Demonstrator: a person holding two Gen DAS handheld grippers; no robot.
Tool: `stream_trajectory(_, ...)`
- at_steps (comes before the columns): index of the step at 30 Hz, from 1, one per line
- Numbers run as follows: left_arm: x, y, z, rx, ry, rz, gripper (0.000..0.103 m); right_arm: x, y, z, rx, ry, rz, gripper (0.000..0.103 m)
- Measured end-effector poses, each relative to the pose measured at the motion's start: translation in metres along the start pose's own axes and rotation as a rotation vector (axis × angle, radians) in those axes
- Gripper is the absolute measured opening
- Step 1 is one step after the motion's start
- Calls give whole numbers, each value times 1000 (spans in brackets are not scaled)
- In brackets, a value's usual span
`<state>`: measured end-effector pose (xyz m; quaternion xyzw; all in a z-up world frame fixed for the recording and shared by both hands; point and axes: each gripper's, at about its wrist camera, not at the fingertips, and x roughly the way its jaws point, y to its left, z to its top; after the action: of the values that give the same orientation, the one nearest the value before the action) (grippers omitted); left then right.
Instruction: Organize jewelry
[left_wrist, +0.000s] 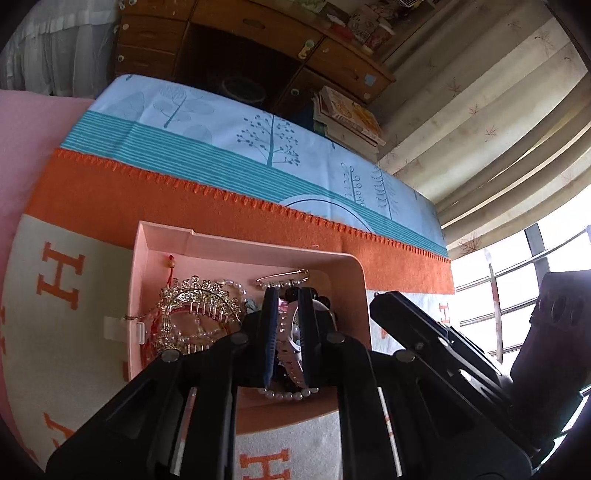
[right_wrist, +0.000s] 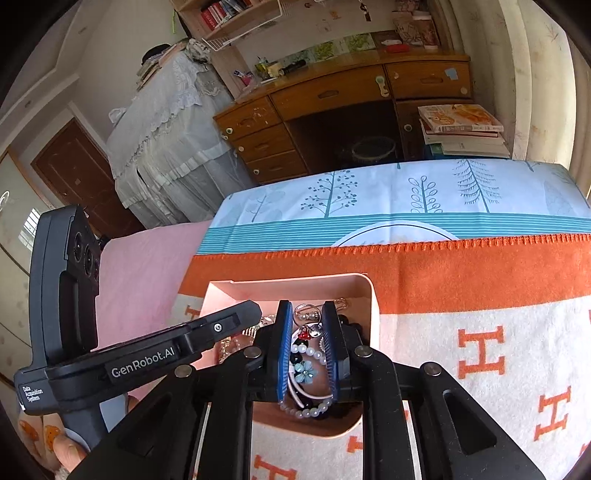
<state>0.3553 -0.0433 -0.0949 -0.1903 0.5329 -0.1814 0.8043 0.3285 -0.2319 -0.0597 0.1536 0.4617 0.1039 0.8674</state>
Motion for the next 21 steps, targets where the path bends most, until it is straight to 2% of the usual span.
stream_trajectory(2, 4, 1, -4, 12, 0, 15, 10, 8, -5, 0, 7, 10, 4, 16)
stream_trajectory(4, 5, 1, -7, 33, -2, 37, 20, 12, -9, -3, 10, 14, 2, 17)
stream_trajectory(6, 2, 3, -12, 35, 4, 56, 57, 14, -10, -5, 14, 12, 4, 17)
stream_trajectory(7, -2, 5, -15, 27, -5, 76, 61, 15, -12, -7, 19, 10, 5, 17)
stream_trajectory(11, -23, 11, -31, 6, -25, 51, 63, 3, -14, -15, 36, -6, 24, 19)
stream_trajectory(17, -74, 4, -70, 59, -109, 96, 63, -37, -6, -44, 15, -27, 29, 19)
stream_trajectory(21, -105, -4, -103, 104, -151, 118, 63, -68, 4, -73, -16, -42, 18, 25)
